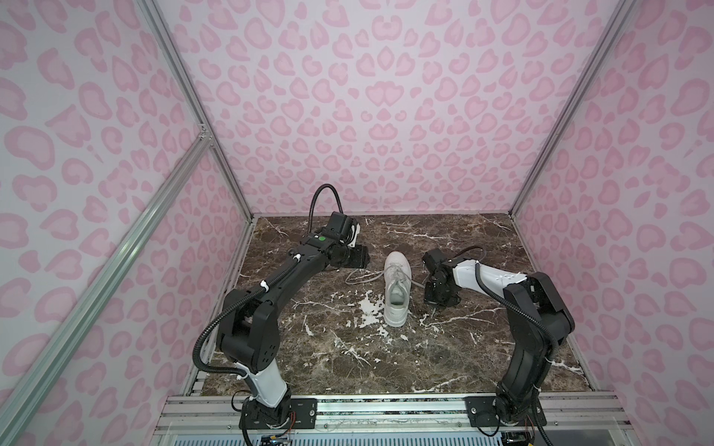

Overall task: Tie the shoes
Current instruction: 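Grasp the lace end beside the sneaker with the right gripper and lift it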

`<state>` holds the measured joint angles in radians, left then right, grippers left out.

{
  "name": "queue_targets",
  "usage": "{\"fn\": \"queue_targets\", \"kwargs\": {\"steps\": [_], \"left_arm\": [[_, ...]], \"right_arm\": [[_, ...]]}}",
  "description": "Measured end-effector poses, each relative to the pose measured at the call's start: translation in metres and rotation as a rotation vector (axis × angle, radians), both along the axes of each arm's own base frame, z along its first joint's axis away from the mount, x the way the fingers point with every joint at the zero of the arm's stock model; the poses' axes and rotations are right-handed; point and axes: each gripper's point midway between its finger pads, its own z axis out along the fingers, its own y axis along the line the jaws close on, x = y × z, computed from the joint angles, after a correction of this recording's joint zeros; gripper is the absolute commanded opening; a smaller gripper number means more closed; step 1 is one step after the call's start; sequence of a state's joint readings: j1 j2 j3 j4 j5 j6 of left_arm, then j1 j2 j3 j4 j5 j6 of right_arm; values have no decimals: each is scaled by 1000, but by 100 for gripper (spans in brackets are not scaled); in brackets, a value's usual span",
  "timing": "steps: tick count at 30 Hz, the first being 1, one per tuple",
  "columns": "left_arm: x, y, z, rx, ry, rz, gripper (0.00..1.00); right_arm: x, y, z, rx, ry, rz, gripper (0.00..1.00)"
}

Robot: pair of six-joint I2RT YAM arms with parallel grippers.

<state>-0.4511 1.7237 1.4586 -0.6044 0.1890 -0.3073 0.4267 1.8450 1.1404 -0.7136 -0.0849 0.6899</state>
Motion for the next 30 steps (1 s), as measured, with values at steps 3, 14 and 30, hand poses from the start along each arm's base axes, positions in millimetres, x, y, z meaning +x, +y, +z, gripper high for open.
{"fn": "queue_targets", "kwargs": {"steps": [3,14,30], "left_arm": [[-4,-1,1,-10,7,-3,64],[-29,-37,10,-57,45,-90,63],[-44,-48,4,-44,94,-101,62]], "right_arm": [[2,1,3,35,-19,-14,2],[28,33,29,306,-103,-87,2],[66,87,49,395,-91,95,1]]}}
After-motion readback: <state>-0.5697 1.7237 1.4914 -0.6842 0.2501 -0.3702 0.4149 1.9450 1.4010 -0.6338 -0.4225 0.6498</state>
